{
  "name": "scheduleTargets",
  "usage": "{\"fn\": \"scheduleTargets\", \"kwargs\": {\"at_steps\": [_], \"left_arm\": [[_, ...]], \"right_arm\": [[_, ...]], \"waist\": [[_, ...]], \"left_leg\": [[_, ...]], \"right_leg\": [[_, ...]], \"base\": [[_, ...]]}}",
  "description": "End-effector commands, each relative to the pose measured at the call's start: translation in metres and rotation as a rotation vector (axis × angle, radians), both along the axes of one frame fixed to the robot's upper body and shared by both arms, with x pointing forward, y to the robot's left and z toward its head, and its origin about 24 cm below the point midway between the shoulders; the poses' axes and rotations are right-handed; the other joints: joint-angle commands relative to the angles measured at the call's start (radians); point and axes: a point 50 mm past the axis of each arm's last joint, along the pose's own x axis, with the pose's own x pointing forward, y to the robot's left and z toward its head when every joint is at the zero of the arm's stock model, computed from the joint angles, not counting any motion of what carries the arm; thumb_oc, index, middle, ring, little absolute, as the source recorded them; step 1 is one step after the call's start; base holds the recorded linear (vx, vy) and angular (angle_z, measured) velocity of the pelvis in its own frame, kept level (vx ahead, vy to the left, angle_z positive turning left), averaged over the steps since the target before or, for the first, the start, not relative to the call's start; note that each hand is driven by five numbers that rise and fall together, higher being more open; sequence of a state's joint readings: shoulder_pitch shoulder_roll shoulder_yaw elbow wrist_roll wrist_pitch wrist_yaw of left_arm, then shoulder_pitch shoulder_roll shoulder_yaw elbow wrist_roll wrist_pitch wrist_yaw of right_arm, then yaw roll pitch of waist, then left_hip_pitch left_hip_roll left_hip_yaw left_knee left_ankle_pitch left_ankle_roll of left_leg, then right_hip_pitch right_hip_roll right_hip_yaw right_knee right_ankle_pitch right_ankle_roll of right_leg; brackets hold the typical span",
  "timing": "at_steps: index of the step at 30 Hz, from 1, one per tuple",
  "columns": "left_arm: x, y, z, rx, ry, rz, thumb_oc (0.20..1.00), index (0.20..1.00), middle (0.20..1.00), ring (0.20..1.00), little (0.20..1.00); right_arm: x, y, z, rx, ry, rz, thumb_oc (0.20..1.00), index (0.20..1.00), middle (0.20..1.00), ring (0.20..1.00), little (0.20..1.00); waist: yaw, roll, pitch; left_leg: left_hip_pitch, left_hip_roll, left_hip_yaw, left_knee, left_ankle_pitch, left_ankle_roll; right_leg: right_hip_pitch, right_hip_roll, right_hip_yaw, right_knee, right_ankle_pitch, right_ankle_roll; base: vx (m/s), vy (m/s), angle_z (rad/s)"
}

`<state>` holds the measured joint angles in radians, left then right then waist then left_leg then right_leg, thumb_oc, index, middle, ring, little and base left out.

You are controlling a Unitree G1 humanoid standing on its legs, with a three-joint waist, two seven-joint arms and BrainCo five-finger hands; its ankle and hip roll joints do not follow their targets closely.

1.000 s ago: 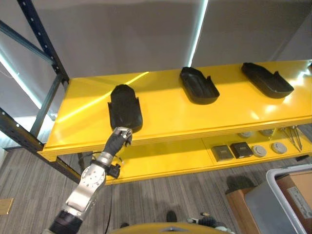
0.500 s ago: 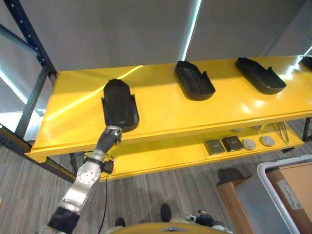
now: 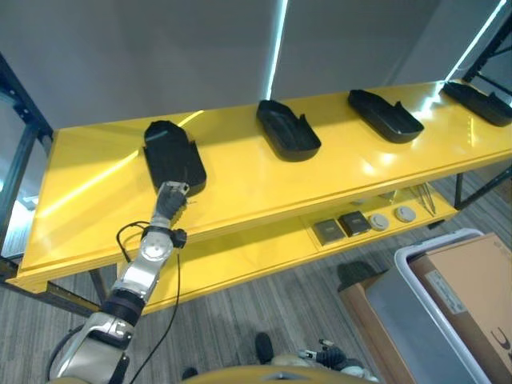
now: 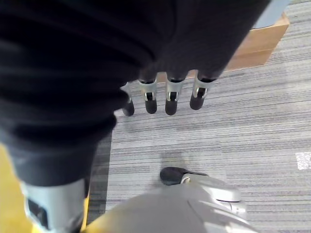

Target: Move parts from the plastic box to the shelf.

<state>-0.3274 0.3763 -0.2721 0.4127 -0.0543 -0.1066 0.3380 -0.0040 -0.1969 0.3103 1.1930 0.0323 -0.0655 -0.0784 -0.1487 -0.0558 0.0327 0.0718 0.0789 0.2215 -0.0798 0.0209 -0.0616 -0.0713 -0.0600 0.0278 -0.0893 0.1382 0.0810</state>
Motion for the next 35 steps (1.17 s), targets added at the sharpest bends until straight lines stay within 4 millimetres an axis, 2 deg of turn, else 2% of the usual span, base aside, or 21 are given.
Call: {"fn": "scheduleTargets", "kwargs": {"at_steps": [1, 6, 11, 13, 14, 15, 16, 17, 18, 19, 21, 22, 23, 24, 26, 30, 33, 35], "left_arm": [[0.016, 0.018, 0.030, 0.034, -0.125, 0.085, 0.200, 0.200, 0.200, 0.200, 0.200], [0.012, 0.032, 0.028, 0.052, -0.124, 0.140, 0.200, 0.200, 0.200, 0.200, 0.200], [0.008, 0.038, 0.028, 0.018, -0.137, 0.165, 0.200, 0.200, 0.200, 0.200, 0.200], [-0.001, 0.036, 0.026, -0.027, -0.159, 0.160, 0.200, 0.200, 0.200, 0.200, 0.200], [-0.013, 0.034, 0.022, -0.081, -0.179, 0.167, 0.200, 0.200, 0.200, 0.200, 0.200], [-0.021, 0.030, 0.017, -0.103, -0.179, 0.157, 0.369, 0.369, 0.369, 0.369, 0.369], [-0.029, 0.031, 0.014, -0.088, -0.177, 0.152, 0.492, 0.492, 0.492, 0.492, 0.492], [-0.037, 0.032, 0.008, -0.061, -0.167, 0.161, 0.812, 0.812, 0.812, 0.812, 0.812], [-0.046, 0.034, -0.004, -0.027, -0.136, 0.194, 1.000, 1.000, 1.000, 1.000, 1.000], [-0.046, 0.034, -0.004, -0.027, -0.136, 0.194, 1.000, 1.000, 1.000, 1.000, 1.000], [-0.076, 0.042, -0.038, 0.292, -0.029, 0.175, 1.000, 1.000, 1.000, 1.000, 1.000], [-0.085, 0.041, -0.047, 0.275, 0.016, 0.170, 1.000, 1.000, 1.000, 1.000, 1.000], [-0.106, 0.046, -0.065, 0.308, 0.117, 0.145, 1.000, 1.000, 1.000, 1.000, 1.000], [-0.118, 0.049, -0.075, 0.330, 0.171, 0.132, 1.000, 1.000, 1.000, 1.000, 1.000], [-0.133, 0.051, -0.091, 0.374, 0.260, 0.093, 1.000, 1.000, 1.000, 1.000, 1.000], [-0.169, 0.059, -0.135, 0.485, 0.517, 0.062, 1.000, 1.000, 1.000, 1.000, 1.000], [-0.206, 0.065, -0.167, 0.509, 0.739, 0.106, 1.000, 1.000, 1.000, 1.000, 1.000], [-0.239, 0.067, -0.188, 0.459, 0.934, 0.194, 1.000, 1.000, 1.000, 1.000, 1.000]], "right_arm": [[-0.028, -0.007, -0.006, -0.056, 0.094, 0.033, 1.000, 1.000, 1.000, 1.000, 1.000], [-0.041, -0.010, -0.008, -0.067, 0.143, 0.040, 1.000, 1.000, 1.000, 1.000, 1.000], [-0.040, -0.012, -0.008, -0.074, 0.146, 0.022, 1.000, 1.000, 1.000, 1.000, 1.000], [-0.035, -0.012, -0.007, -0.069, 0.129, -0.008, 1.000, 1.000, 1.000, 1.000, 1.000], [-0.031, -0.011, -0.007, -0.061, 0.110, -0.070, 1.000, 1.000, 1.000, 1.000, 1.000], [-0.030, -0.010, -0.007, -0.058, 0.111, -0.095, 1.000, 1.000, 1.000, 1.000, 1.000], [-0.029, -0.009, -0.007, -0.055, 0.108, -0.109, 1.000, 1.000, 1.000, 1.000, 1.000], [-0.028, -0.008, -0.008, -0.053, 0.109, -0.111, 1.000, 1.000, 1.000, 1.000, 1.000], [-0.028, -0.005, -0.008, -0.052, 0.106, -0.108, 1.000, 1.000, 1.000, 1.000, 1.000], [-0.028, -0.005, -0.008, -0.052, 0.106, -0.108, 1.000, 1.000, 1.000, 1.000, 1.000], [-0.024, -0.002, -0.008, -0.069, 0.086, -0.115, 1.000, 1.000, 1.000, 1.000, 1.000], [-0.025, -0.001, -0.008, -0.070, 0.086, -0.121, 1.000, 1.000, 1.000, 1.000, 1.000], [-0.029, -0.003, -0.008, -0.086, 0.090, -0.141, 1.000, 1.000, 1.000, 1.000, 1.000], [-0.027, -0.004, -0.008, -0.095, 0.080, -0.144, 1.000, 1.000, 1.000, 1.000, 1.000], [-0.024, -0.007, -0.007, -0.112, 0.071, -0.137, 1.000, 1.000, 1.000, 1.000, 1.000], [-0.013, -0.014, -0.003, -0.136, 0.026, -0.133, 1.000, 1.000, 1.000, 1.000, 1.000], [-0.009, -0.016, -0.001, -0.147, 0.006, -0.115, 1.000, 1.000, 1.000, 1.000, 1.000], [-0.011, -0.016, -0.002, -0.153, 0.019, -0.091, 1.000, 1.000, 1.000, 1.000, 1.000]], "waist": [[-0.002, 0.005, -0.002], [0.001, 0.005, -0.002], [0.011, 0.004, -0.007], [0.025, 0.004, -0.008], [0.040, 0.006, -0.010], [0.049, 0.007, -0.013], [0.061, 0.008, -0.014], [0.071, 0.008, -0.016], [0.084, 0.007, -0.018], [0.084, 0.007, -0.018], [0.124, 0.004, -0.018], [0.131, 0.003, -0.023], [0.146, 0.004, -0.027], [0.156, 0.005, -0.027], [0.163, 0.007, -0.026], [0.167, 0.011, -0.013], [0.168, 0.011, -0.017], [0.167, 0.012, -0.023]], "left_leg": [[-0.002, 0.061, -0.099, -0.007, -0.029, -0.038], [0.000, 0.060, -0.100, -0.007, -0.029, -0.039], [0.005, 0.058, -0.110, -0.007, -0.027, -0.038], [0.005, 0.055, -0.119, -0.007, -0.027, -0.035], [0.004, 0.050, -0.128, -0.007, -0.026, -0.032], [0.004, 0.047, -0.136, -0.007, -0.026, -0.030], [0.005, 0.045, -0.142, -0.007, -0.026, -0.028], [0.007, 0.043, -0.148, -0.007, -0.025, -0.026], [0.011, 0.041, -0.158, -0.007, -0.025, -0.024], [0.011, 0.041, -0.158, -0.007, -0.025, -0.024], [0.021, 0.033, -0.184, -0.007, -0.019, -0.018], [0.021, 0.032, -0.190, -0.007, -0.019, -0.016], [0.032, 0.030, -0.205, -0.007, -0.023, -0.011], [0.036, 0.028, -0.214, -0.007, -0.023, -0.008], [0.042, 0.026, -0.233, -0.007, -0.023, -0.004], [0.034, 0.024, -0.264, 0.001, -0.019, 0.000], [0.026, 0.022, -0.272, 0.002, -0.018, 0.002], [0.033, 0.024, -0.266, 0.000, -0.024, 0.001]], "right_leg": [[0.050, -0.056, 0.021, 0.002, -0.076, 0.075], [0.056, -0.057, 0.018, 0.002, -0.077, 0.075], [0.070, -0.058, 0.007, 0.002, -0.078, 0.074], [0.077, -0.061, -0.002, 0.002, -0.079, 0.074], [0.080, -0.064, -0.009, 0.002, -0.077, 0.073], [0.085, -0.066, -0.015, 0.002, -0.078, 0.072], [0.089, -0.069, -0.021, 0.002, -0.079, 0.071], [0.094, -0.071, -0.026, 0.002, -0.080, 0.071], [0.103, -0.074, -0.033, 0.003, -0.084, 0.070], [0.103, -0.074, -0.034, 0.003, -0.084, 0.070], [0.125, -0.081, -0.052, 0.014, -0.093, 0.069], [0.129, -0.084, -0.058, 0.015, -0.095, 0.069], [0.147, -0.088, -0.071, 0.026, -0.108, 0.068], [0.153, -0.089, -0.077, 0.036, -0.115, 0.067], [0.158, -0.092, -0.090, 0.062, -0.130, 0.065], [0.145, -0.091, -0.109, 0.113, -0.146, 0.063], [0.146, -0.093, -0.115, 0.103, -0.144, 0.063], [0.158, -0.092, -0.117, 0.090, -0.145, 0.063]], "base": [[0.00, 0.000, 0.00], [0.00, 0.000, 0.00], [-0.01, -0.002, 0.00], [-0.02, -0.010, 0.00], [-0.03, -0.011, 0.04], [-0.03, 0.001, 0.10], [-0.02, 0.012, 0.16], [-0.02, 0.017, 0.25], [-0.01, 0.012, 0.27], [-0.02, 0.024, 0.29], [-0.06, 0.024, 0.23], [-0.03, 0.018, 0.35], [0.00, 0.020, 0.33], [0.00, 0.028, 0.34], [-0.03, 0.023, 0.18], [-0.06, 0.022, 0.31], [-0.04, 0.012, 0.10], [0.00, 0.004, 0.02]]}}
